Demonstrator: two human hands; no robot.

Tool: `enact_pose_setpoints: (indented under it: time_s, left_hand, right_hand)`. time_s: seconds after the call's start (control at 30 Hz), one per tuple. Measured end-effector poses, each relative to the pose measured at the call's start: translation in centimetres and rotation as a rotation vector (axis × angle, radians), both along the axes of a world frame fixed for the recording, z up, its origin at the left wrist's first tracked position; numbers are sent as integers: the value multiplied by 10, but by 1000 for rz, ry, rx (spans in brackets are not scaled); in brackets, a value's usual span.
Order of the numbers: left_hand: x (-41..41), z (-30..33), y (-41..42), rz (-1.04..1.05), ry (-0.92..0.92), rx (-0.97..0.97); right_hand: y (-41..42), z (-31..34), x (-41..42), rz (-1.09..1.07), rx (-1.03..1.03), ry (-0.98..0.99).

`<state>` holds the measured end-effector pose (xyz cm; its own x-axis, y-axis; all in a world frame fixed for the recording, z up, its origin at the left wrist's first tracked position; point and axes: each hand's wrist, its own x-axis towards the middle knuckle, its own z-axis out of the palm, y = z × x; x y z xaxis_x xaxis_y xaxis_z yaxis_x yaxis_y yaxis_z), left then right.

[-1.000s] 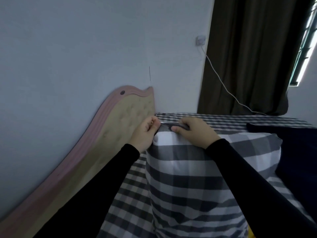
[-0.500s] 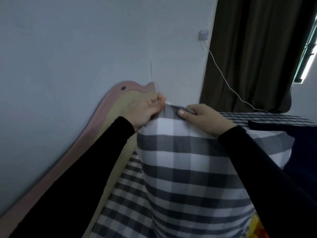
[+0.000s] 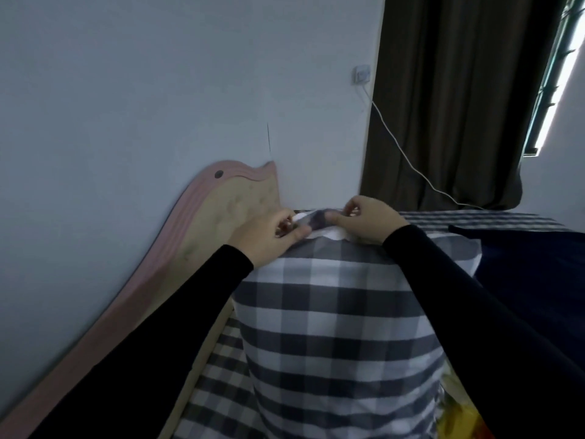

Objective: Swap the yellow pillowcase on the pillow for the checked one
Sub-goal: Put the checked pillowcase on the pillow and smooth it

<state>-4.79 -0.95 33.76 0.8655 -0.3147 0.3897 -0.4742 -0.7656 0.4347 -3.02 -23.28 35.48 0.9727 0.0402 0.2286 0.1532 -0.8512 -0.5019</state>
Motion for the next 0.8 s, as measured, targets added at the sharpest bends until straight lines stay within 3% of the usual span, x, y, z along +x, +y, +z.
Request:
enact_pose_setpoints:
  time_s: [0.07, 0.13, 0.2, 0.3, 0.4, 0.5, 0.8]
  left_hand:
    - [0, -5, 14, 73, -50, -92]
    - [3, -8, 26, 166, -262, -101]
    - [5, -10, 27, 119, -347, -79]
    - [6, -16, 17, -27, -173, -24]
    - [11, -18, 14, -42, -27, -99]
    - [15, -17, 14, -26, 18, -52]
    - [4, 38, 19, -38, 80, -35]
  right_hand:
    - [-23, 5, -8, -26, -45, -2]
    - [-40, 5, -23, -4, -23, -89]
    - [-42, -2, -38, 79, 35, -209]
    - [-34, -19, -41, 131, 20, -151]
    - [-36, -29, -32, 8, -18, -144]
    - [-36, -31, -30, -23, 0, -201]
    - [-21, -2, -42, -90, -6, -699]
